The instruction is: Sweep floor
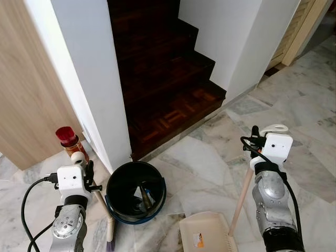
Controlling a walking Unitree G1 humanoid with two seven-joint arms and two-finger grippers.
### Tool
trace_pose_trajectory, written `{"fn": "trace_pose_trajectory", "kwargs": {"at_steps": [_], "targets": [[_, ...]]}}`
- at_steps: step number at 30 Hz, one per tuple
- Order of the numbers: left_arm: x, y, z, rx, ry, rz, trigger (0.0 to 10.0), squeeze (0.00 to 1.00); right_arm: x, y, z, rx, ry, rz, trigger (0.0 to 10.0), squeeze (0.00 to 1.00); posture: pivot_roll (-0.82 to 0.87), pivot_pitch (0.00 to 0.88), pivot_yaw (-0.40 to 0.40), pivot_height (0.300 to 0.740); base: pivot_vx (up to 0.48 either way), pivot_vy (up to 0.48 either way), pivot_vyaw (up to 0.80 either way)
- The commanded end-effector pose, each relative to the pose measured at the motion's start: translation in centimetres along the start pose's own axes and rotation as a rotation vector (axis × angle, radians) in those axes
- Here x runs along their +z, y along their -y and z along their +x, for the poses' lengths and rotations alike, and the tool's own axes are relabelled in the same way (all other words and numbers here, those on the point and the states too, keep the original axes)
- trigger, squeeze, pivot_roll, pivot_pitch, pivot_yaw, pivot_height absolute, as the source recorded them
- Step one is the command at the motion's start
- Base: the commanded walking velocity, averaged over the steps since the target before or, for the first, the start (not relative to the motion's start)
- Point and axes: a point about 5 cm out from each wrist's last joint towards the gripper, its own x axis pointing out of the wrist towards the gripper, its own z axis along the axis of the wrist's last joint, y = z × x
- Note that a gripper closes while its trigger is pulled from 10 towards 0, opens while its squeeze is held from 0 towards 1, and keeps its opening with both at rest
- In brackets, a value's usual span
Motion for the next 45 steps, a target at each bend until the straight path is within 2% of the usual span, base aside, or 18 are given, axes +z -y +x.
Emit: {"fn": "trace_pose_trajectory", "kwargs": {"at_steps": [1, 13, 23, 45], "targets": [[-1.2, 0.2, -0.6, -0.017, -0.057, -0.021, 10.0, 0.0, 0.1, -0.1, 0.2, -0.037, 0.009, 0.082, 10.0, 0.0, 0.1, 0.121, -0.038, 0.74, 0.0, 0.0, 0.0], [-1.9, 0.7, -1.2, -0.034, -0.068, -0.018, 10.0, 0.0, -1.1, -0.7, -0.4, -0.044, -0.02, 0.093, 10.0, 0.0, 0.1, 0.098, -0.03, 0.74, 0.0, 0.0, 0.0], [-1.6, 0.8, -1.0, -0.039, -0.056, -0.02, 10.0, 0.0, -1.3, -0.8, -0.5, -0.05, -0.024, 0.096, 10.0, 0.0, 0.1, 0.1, -0.026, 0.74, 0.0, 0.0, 0.0], [-1.5, 1.1, -0.8, -0.035, -0.045, -0.024, 10.0, 0.0, -1.3, -0.8, 0.0, -0.066, -0.031, 0.097, 10.0, 0.0, 0.11, 0.124, -0.033, 0.74, -0.279, 0.0, 0.0]]}}
